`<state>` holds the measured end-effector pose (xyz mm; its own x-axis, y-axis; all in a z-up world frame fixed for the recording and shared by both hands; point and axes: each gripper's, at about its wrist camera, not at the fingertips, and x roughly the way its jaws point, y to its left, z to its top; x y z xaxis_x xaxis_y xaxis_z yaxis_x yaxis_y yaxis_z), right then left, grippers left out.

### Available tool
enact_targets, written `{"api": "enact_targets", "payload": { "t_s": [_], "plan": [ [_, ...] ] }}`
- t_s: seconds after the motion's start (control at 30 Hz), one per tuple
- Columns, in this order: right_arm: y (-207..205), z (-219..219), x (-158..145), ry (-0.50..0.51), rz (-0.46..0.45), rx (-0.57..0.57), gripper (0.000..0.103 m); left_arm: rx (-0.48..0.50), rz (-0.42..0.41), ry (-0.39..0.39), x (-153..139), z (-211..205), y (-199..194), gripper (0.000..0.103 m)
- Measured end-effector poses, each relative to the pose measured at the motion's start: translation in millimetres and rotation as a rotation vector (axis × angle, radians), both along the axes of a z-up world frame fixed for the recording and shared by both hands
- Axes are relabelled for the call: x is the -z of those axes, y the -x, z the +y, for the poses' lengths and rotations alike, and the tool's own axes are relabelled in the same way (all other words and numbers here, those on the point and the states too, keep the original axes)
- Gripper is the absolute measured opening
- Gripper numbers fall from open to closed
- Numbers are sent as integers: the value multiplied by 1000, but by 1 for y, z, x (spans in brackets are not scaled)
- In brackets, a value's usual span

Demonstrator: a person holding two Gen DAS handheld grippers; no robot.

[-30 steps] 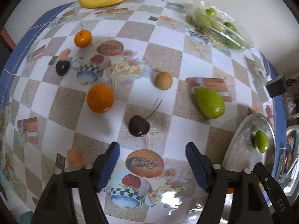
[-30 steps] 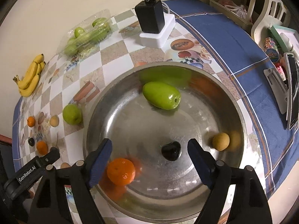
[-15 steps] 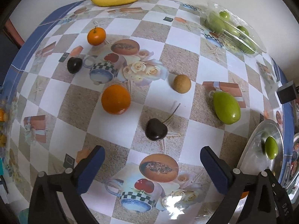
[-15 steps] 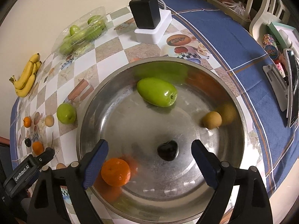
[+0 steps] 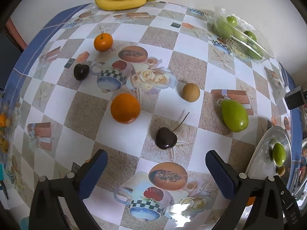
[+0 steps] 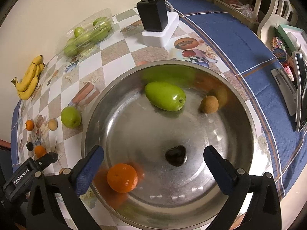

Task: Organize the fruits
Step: 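Withdraw both open tools from the bowl back over the table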

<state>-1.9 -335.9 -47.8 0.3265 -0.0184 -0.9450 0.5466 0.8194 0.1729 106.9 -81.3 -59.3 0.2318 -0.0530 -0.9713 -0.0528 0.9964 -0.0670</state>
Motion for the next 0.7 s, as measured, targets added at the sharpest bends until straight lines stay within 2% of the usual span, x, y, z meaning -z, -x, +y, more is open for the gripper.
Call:
{"api": "enact_targets", "payload": {
  "t_s": [0.2,0.33,0.7],
  "plan": [
    [-4,7,-3,-22,-32,-16,103,-7,-39,-4,-8,9,-7,103],
    [-10,15,-8,-33,-64,-44,103,-44,-69,-10,-12,27,-11,103],
    [-35,65,-22,-87,-160,-215,103,-127,-118,8,-16,71,-22,103]
  ]
}}
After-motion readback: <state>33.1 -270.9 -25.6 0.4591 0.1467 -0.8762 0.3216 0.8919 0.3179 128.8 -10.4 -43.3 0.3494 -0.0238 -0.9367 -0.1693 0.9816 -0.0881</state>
